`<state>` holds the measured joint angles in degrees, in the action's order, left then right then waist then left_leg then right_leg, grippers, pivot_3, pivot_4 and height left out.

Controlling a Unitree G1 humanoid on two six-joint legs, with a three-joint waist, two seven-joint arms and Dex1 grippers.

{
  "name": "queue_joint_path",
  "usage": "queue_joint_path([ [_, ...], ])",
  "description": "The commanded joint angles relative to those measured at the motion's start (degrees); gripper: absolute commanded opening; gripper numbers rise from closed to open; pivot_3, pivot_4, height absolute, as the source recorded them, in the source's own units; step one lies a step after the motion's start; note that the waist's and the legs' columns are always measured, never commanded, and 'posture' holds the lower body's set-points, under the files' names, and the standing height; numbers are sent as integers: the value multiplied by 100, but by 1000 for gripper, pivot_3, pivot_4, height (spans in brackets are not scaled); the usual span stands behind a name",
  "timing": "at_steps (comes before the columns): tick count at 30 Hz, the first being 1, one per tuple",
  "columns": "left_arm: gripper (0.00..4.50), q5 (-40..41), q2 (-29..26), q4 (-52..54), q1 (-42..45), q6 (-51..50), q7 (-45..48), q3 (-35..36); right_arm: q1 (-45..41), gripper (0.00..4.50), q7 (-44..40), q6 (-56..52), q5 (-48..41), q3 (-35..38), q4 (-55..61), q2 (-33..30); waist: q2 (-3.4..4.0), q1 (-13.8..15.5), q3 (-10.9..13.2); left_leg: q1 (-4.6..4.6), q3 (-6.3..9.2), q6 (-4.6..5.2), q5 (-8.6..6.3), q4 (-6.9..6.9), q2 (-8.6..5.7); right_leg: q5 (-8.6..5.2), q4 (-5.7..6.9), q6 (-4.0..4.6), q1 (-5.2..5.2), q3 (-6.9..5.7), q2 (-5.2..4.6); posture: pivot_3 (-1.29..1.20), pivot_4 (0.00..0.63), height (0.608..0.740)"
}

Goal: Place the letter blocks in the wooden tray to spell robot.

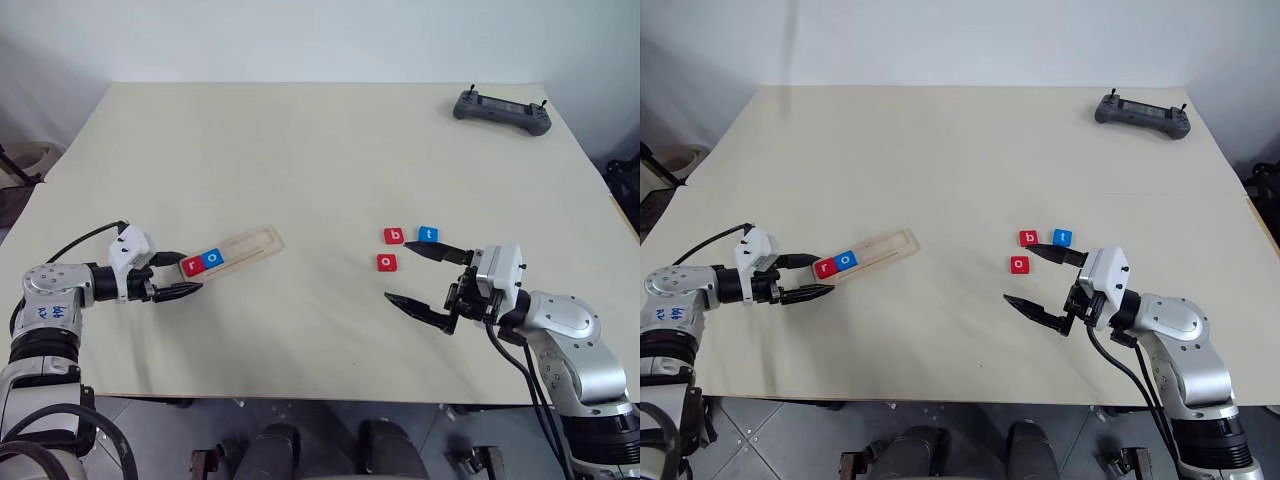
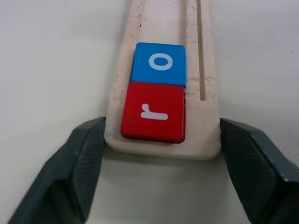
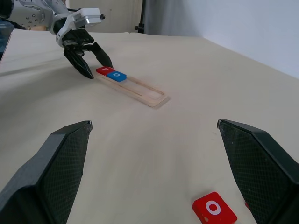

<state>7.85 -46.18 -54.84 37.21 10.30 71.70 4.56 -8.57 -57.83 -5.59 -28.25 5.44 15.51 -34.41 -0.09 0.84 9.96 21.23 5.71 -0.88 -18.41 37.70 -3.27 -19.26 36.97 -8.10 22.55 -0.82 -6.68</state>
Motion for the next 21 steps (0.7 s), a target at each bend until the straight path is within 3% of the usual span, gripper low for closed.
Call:
queue_joint_path([
  [1, 3409, -164, 121, -97, -134, 2, 165, -193, 15, 4500, 55, 18, -92, 69, 160, 21, 0, 0, 0, 0, 0, 0, 0, 0, 0, 0, 0, 0, 0, 0, 0, 0, 150, 740],
  [7, 3409, 248, 197, 1265, -550, -45, 574, -155, 107, 4500, 37, -7, -117, 135, 172, -64, 0, 8, 0, 1, 1, 1, -1, 2, 9, 0, 1, 0, 0, 1, -4, 0, 150, 740],
  [14, 3409, 607, 361, 3652, -967, -1074, 693, -514, 584, 4500, -124, -187, -310, 525, 286, -434, -1, 17, 1, 12, 5, 2, -1, 6, 18, 0, -10, 0, 0, 1, -3, 0, 150, 740],
  [21, 3409, 265, 794, 4200, -738, -1418, 592, -1279, 1434, 4500, -163, -156, -332, 1065, 528, -705, -1, 1, 1, 11, -3, 2, -2, 3, 14, 0, -15, 0, -1, 2, 2, 0, 150, 740],
])
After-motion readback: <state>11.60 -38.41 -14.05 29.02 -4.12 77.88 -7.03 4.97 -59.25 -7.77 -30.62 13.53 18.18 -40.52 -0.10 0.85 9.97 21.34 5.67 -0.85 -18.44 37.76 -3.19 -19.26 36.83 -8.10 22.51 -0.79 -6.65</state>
